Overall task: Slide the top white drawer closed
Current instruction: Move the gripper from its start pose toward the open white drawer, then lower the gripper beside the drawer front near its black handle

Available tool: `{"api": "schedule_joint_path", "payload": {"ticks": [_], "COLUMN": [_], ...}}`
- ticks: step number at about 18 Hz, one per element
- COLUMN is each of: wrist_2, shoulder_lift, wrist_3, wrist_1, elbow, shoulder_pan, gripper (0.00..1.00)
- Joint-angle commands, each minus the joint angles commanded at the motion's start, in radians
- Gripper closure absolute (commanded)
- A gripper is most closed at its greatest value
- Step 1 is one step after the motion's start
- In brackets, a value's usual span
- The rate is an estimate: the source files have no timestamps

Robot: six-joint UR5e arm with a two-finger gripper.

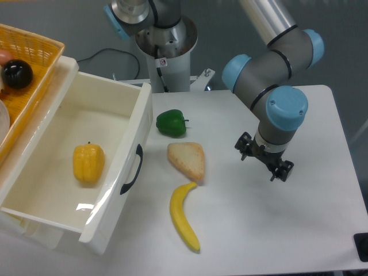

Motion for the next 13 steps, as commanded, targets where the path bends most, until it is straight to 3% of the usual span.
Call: {"api": "schedule_joint_path", "payload": {"ticks": [6,8,10,11,13], "wrist_2": [-0.045,-0.077,-0.170,-0.201,-0.216], "shoulder_lift": [0.014,0.015,0.020,0.023,0.038], "wrist_3": [-0.066,-0.076,-0.088,-0.089,-0.091], "wrist_1": [-0.005,-0.024,-0.079,-0.109,-0.138], "elbow": [-0.005,-0.009,-0.011,-0.011,-0.009], "shoulder_pan": [-0.061,-0.069,-0.066,-0.066,-0.071], "gripper": [0.02,0.21,0.60,0.72,0.75]}}
